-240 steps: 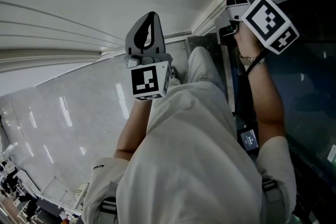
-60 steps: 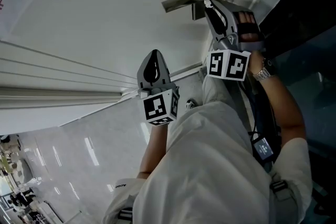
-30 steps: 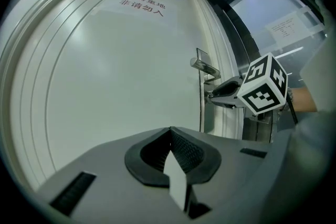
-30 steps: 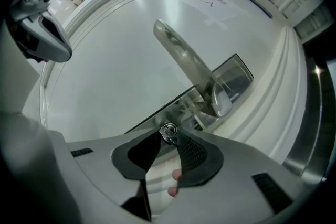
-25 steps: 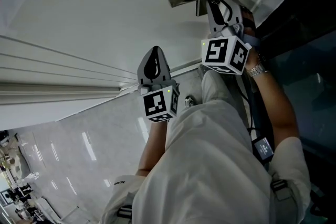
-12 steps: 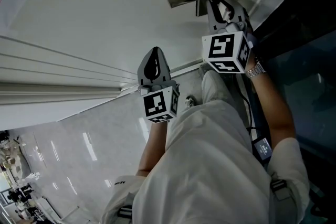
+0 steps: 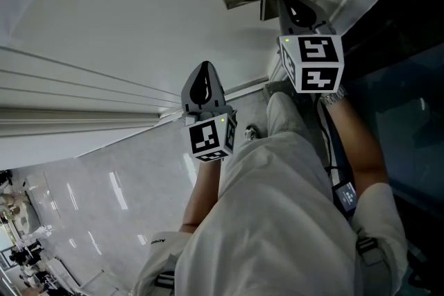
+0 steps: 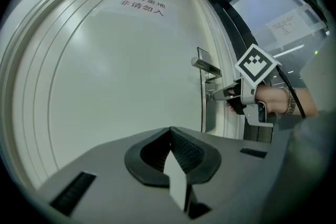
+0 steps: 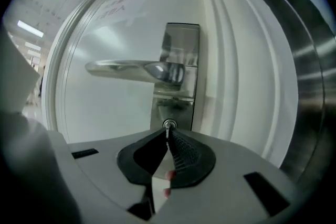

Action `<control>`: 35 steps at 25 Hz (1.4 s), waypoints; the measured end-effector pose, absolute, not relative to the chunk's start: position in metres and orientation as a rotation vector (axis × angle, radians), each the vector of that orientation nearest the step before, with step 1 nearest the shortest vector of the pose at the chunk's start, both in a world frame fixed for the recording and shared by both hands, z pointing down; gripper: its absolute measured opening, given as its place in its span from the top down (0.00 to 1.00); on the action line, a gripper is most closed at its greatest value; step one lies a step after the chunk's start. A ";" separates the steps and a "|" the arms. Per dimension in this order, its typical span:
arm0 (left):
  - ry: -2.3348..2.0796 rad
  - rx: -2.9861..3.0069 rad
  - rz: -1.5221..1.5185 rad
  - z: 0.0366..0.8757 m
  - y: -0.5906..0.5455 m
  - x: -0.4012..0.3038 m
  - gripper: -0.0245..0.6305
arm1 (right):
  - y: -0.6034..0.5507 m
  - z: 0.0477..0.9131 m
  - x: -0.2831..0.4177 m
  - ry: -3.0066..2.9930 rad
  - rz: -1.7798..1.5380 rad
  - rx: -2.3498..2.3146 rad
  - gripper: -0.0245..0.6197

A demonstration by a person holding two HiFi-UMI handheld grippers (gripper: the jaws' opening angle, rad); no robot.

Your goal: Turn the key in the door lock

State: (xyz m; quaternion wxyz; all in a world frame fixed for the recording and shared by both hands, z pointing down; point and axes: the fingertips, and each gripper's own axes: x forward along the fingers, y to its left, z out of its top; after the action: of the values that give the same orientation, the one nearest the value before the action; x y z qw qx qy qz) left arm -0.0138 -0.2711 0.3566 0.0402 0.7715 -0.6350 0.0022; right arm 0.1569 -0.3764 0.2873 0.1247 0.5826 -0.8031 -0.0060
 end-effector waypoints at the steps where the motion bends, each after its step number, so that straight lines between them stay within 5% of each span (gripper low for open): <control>1: -1.944 2.365 0.010 0.357 -0.271 -0.013 0.95 | -0.377 0.288 0.158 -2.395 0.093 1.711 0.95; 24: -1.953 2.363 0.012 0.357 -0.272 -0.012 0.95 | -0.380 0.294 0.165 -2.760 2.100 1.506 0.94; 29: -1.938 2.380 0.005 0.356 -0.272 -0.007 0.95 | -0.377 0.290 0.163 -2.840 1.665 1.528 0.93; 35: -1.924 2.397 -0.005 0.355 -0.272 0.001 0.95 | -0.364 0.296 0.164 -2.831 1.027 1.509 0.73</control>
State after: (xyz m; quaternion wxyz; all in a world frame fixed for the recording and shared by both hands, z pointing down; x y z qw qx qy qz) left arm 0.0008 -0.2715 0.3554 0.0341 0.7794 -0.6256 -0.0017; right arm 0.1643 -0.3637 0.2963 -0.1131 0.4450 -0.8351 0.3029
